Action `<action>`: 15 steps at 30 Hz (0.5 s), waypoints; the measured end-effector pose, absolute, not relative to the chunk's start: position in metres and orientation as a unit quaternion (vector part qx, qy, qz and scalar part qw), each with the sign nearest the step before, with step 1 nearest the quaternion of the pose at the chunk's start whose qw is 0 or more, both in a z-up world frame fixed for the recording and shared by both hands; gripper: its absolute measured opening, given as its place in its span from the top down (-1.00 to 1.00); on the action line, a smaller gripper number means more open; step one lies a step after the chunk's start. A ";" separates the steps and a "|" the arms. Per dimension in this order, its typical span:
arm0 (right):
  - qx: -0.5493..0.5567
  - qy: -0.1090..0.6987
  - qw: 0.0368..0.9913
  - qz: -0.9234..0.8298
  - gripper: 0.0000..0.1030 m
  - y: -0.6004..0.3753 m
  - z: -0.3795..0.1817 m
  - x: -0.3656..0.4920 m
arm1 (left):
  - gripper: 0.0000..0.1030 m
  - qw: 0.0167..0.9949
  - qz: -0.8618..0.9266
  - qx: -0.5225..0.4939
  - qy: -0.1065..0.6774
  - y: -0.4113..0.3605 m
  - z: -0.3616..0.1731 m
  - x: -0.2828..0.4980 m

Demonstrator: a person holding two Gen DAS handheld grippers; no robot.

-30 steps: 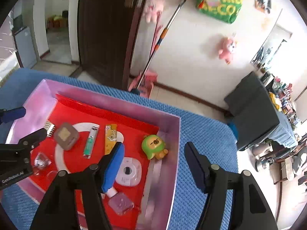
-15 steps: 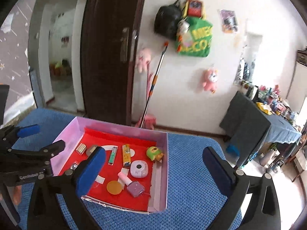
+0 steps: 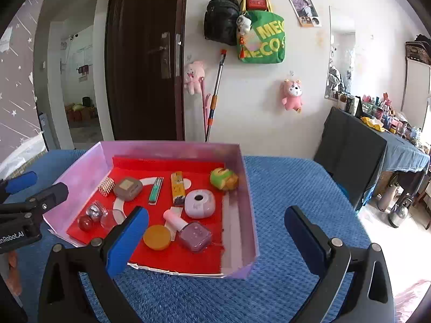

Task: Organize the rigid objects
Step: 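Withdraw both tools from the box back above the table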

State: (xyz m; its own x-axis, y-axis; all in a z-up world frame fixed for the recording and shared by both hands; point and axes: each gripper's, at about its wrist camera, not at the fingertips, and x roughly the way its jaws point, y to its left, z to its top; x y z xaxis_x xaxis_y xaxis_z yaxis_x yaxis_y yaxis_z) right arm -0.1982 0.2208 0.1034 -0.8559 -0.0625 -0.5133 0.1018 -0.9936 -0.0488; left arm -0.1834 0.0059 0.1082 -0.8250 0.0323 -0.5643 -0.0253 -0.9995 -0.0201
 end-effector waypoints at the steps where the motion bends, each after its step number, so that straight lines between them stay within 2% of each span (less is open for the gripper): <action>1: 0.262 0.041 0.043 -0.963 -1.00 0.218 0.099 -0.200 | -0.84 0.014 0.955 -0.295 -0.005 0.005 0.104 -0.186; 15: 0.248 0.013 0.035 -0.968 -1.00 0.212 0.075 -0.225 | -0.85 0.011 0.955 -0.296 -0.011 0.005 0.073 -0.211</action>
